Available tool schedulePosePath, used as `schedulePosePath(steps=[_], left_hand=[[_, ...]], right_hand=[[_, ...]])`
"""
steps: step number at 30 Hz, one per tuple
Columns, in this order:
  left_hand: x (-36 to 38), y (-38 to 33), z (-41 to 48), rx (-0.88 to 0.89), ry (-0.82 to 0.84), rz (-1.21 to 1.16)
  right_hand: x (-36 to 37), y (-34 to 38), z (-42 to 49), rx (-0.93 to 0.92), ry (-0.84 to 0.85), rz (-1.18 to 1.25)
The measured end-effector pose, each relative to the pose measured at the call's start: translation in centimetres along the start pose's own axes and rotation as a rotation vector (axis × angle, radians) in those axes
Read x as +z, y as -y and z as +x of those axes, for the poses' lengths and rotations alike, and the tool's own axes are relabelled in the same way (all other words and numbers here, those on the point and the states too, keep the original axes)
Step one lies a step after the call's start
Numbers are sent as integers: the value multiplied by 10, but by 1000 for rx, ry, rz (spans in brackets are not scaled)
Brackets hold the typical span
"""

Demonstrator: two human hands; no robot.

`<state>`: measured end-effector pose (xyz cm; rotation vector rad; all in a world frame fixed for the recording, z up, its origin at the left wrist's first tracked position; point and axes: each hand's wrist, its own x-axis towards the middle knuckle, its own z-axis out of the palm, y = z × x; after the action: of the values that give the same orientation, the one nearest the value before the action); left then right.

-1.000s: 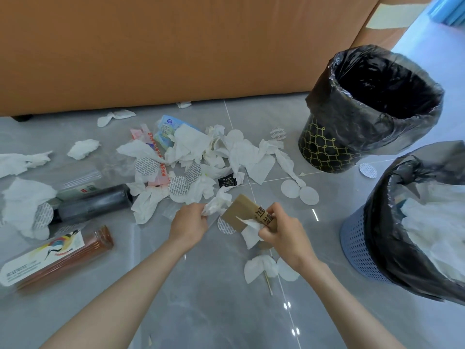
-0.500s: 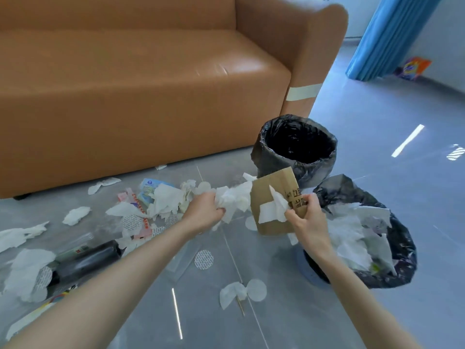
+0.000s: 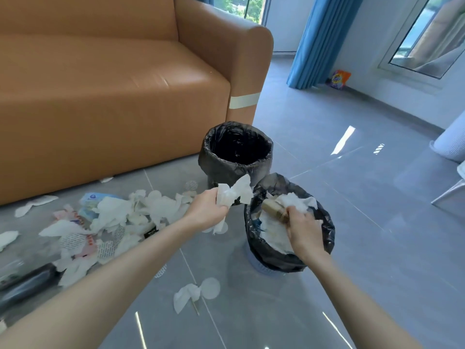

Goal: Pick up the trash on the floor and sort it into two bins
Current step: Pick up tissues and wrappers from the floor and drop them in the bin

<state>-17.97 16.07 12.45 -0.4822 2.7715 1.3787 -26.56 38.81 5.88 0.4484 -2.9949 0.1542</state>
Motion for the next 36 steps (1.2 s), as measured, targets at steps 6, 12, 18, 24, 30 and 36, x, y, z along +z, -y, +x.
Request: schedulePosePath(steps=[6, 12, 18, 24, 30, 36], left_hand=[[4, 1, -2, -6, -5, 17], [12, 1, 4, 2, 29, 58], [24, -12, 10, 18, 68, 124], [30, -25, 13, 37, 88, 195], [38, -28, 13, 56, 158, 237], [52, -10, 14, 1, 309, 268]], right_hand=[[29, -6, -3, -6, 203, 151], [35, -4, 12, 93, 268, 295], [48, -8, 9, 132, 536, 115], [50, -9, 2, 81, 624, 201], [53, 10, -19, -9, 694, 264], [58, 29, -36, -80, 721, 292]])
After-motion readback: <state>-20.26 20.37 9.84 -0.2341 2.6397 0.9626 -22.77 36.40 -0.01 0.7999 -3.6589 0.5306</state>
